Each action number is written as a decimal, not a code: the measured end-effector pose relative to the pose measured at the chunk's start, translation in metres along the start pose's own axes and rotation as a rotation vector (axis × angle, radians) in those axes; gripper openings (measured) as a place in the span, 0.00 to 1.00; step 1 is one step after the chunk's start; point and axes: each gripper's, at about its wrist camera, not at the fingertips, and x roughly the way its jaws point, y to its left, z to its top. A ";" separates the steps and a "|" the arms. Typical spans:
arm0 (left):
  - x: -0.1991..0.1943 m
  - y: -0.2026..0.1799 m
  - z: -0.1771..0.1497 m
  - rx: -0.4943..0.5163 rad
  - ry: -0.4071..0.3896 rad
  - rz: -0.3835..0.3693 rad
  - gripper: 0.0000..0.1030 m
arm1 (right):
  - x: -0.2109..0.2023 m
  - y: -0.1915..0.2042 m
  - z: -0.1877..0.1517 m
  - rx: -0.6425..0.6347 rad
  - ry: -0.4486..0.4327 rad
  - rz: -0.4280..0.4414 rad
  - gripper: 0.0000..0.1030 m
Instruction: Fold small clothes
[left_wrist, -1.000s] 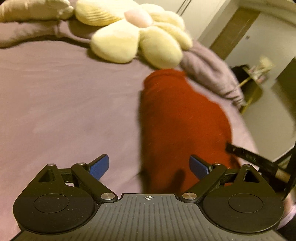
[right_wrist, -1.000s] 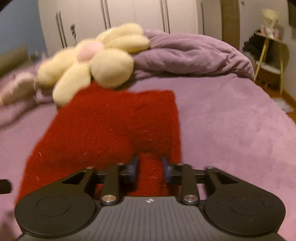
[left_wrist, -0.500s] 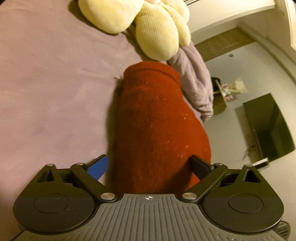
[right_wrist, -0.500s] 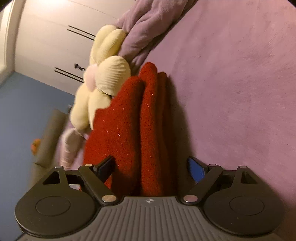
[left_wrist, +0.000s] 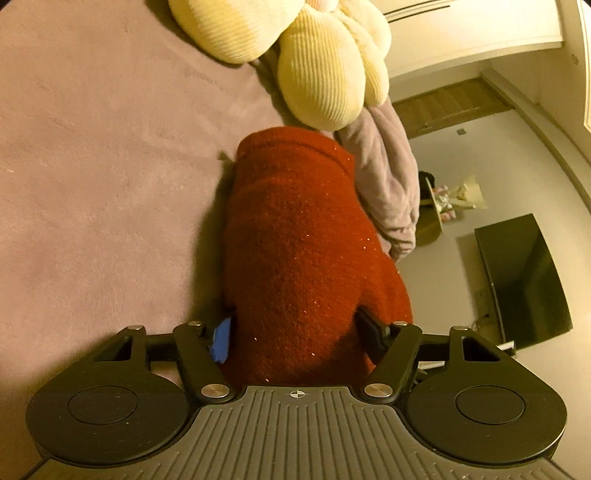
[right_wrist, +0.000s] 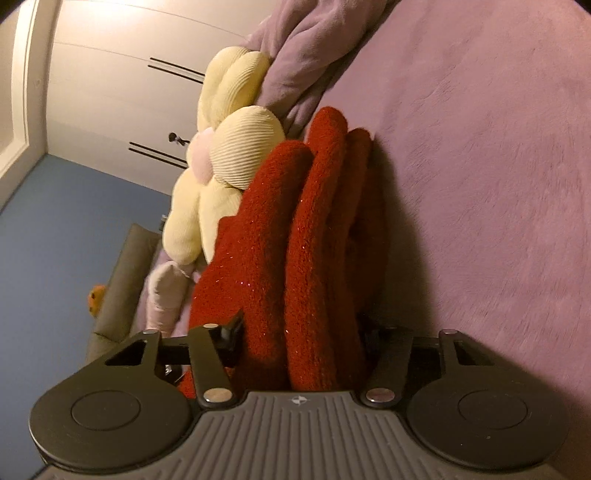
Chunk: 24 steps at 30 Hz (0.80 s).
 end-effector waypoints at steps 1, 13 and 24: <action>-0.003 -0.003 0.000 0.014 -0.001 0.002 0.67 | 0.001 0.003 -0.002 0.004 -0.001 0.007 0.51; -0.162 -0.004 -0.063 0.121 -0.146 0.225 0.65 | 0.035 0.060 -0.103 -0.009 0.246 0.149 0.50; -0.221 -0.023 -0.065 0.174 -0.292 0.300 0.69 | -0.006 0.145 -0.121 -0.323 0.034 -0.227 0.62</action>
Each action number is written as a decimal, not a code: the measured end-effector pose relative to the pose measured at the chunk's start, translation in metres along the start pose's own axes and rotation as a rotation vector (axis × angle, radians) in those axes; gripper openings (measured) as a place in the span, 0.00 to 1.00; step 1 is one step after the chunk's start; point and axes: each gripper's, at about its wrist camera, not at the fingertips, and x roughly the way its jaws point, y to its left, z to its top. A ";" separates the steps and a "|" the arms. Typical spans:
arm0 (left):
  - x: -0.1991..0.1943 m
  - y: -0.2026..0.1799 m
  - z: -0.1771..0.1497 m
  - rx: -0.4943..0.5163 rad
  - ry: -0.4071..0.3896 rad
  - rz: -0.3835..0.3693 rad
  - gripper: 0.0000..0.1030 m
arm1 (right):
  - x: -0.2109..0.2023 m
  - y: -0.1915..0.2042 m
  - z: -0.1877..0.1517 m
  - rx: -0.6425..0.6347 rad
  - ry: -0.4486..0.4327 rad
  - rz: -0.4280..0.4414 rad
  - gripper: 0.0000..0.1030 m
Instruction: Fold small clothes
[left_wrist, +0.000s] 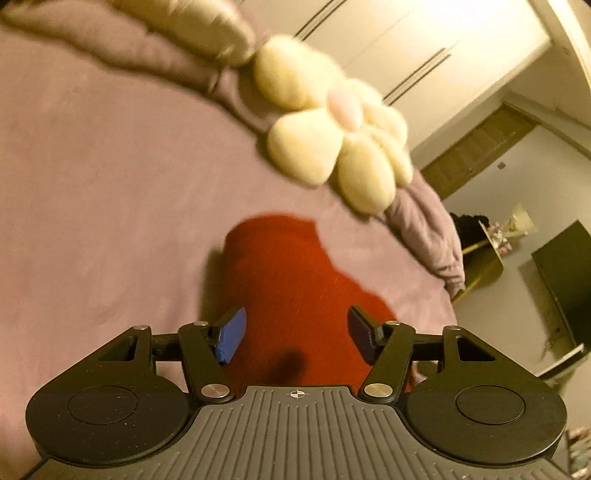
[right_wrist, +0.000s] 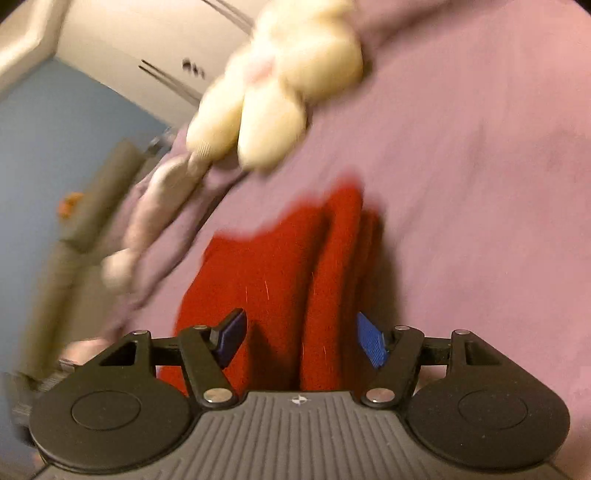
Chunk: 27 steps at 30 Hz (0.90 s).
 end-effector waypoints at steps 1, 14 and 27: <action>0.005 -0.009 0.004 0.024 -0.010 0.012 0.70 | -0.007 0.013 0.002 -0.064 -0.048 -0.051 0.59; 0.166 -0.034 0.024 0.145 0.121 0.399 0.84 | 0.126 0.056 0.031 -0.309 0.078 -0.387 0.10; 0.189 -0.030 0.019 0.162 0.160 0.445 0.97 | 0.148 0.038 0.024 -0.327 0.041 -0.380 0.10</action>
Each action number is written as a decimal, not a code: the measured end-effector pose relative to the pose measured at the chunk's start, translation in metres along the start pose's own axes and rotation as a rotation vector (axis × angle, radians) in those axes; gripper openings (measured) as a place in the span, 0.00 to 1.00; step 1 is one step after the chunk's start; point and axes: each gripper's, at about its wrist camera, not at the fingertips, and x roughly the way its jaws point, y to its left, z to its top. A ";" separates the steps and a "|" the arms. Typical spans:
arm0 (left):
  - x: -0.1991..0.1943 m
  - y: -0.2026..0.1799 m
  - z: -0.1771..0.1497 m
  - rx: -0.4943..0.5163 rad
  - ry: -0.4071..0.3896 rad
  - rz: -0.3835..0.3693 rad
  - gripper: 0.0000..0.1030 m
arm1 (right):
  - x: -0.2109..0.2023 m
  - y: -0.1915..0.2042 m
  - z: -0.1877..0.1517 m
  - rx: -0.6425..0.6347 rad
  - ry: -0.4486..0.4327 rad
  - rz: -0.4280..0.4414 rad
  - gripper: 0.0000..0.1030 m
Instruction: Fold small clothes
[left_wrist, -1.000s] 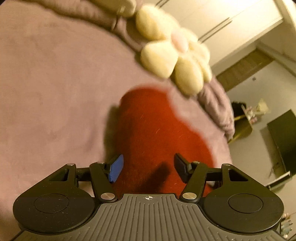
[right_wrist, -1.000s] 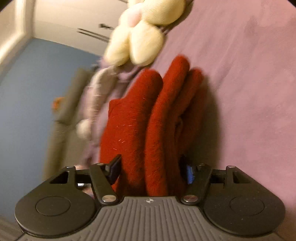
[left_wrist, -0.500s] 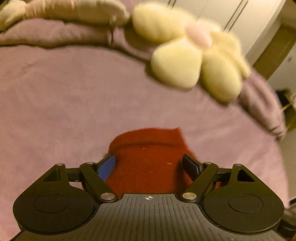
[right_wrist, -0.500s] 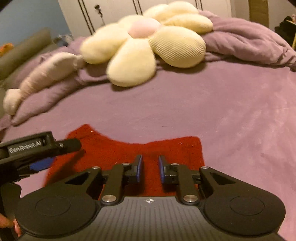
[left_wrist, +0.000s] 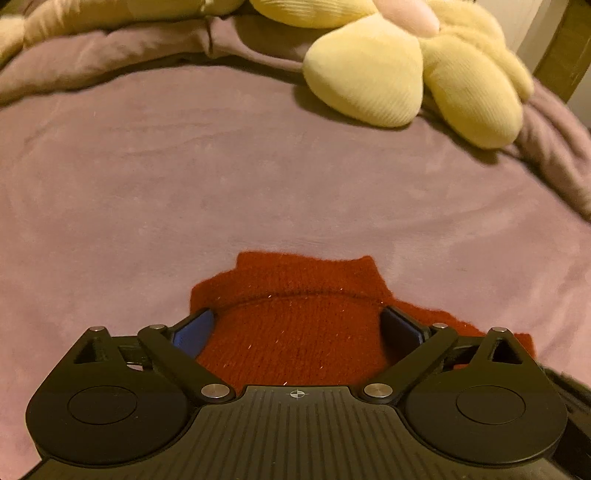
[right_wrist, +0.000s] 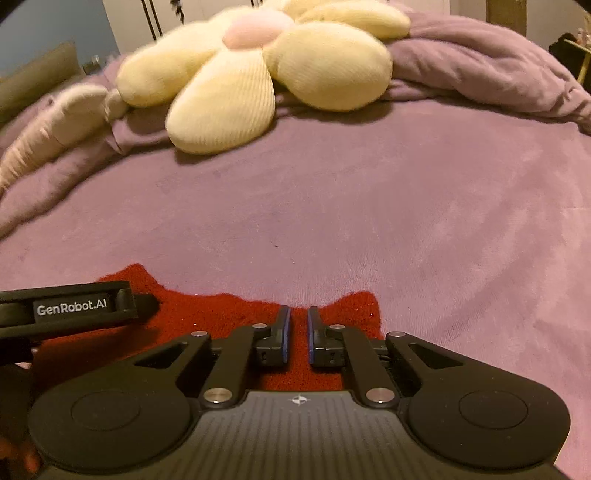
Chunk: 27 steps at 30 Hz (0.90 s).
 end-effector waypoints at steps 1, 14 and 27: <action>-0.007 0.008 -0.002 -0.022 0.006 -0.038 0.97 | -0.016 -0.002 -0.005 0.004 -0.014 0.026 0.10; -0.174 0.102 -0.186 -0.139 -0.072 -0.329 0.97 | -0.195 -0.049 -0.170 0.095 -0.141 0.278 0.55; -0.141 0.107 -0.195 -0.093 -0.005 -0.146 0.97 | -0.181 0.012 -0.163 -0.408 -0.136 0.149 0.11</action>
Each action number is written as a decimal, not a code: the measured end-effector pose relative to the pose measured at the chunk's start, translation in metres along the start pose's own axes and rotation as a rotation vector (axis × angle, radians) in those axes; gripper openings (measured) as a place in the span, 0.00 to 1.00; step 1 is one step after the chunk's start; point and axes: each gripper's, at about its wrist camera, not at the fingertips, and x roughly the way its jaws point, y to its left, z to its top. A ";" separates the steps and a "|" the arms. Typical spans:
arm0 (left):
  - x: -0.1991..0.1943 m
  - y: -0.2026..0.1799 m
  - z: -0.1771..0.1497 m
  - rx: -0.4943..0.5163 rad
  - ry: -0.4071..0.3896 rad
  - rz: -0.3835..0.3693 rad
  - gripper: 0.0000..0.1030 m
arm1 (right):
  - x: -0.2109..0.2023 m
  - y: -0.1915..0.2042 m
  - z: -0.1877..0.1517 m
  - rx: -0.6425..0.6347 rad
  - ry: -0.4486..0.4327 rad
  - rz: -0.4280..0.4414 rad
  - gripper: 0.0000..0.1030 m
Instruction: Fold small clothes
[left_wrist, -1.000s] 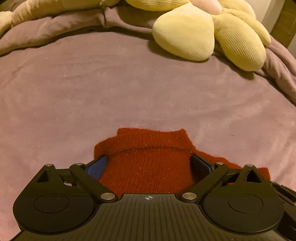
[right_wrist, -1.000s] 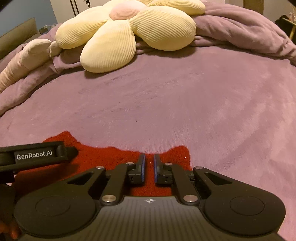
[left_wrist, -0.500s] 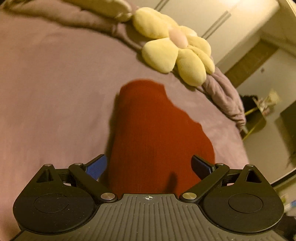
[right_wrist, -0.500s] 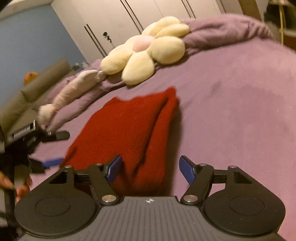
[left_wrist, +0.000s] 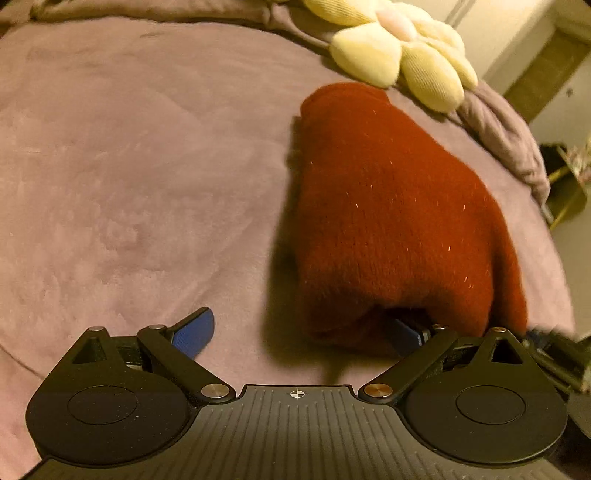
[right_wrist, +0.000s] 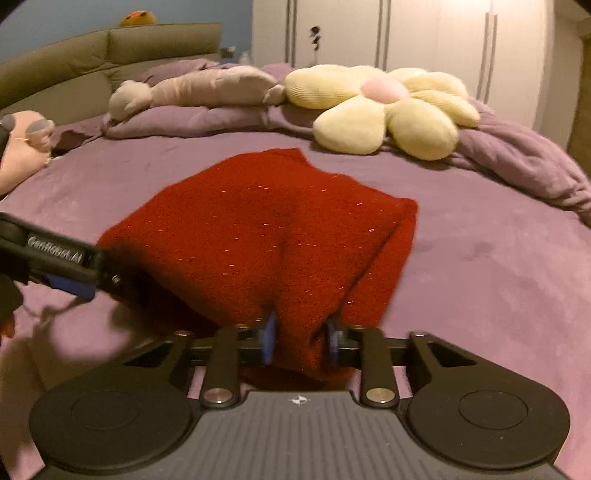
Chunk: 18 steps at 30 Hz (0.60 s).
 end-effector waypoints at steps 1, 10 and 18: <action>-0.003 0.004 0.001 -0.024 -0.006 -0.014 0.97 | -0.001 -0.006 0.002 0.067 0.008 0.066 0.11; -0.014 0.027 0.000 -0.069 0.030 -0.027 0.97 | 0.000 -0.059 -0.024 0.538 0.061 0.151 0.14; -0.058 0.012 0.023 -0.025 -0.129 -0.048 0.98 | -0.046 -0.024 0.027 0.398 -0.071 -0.004 0.23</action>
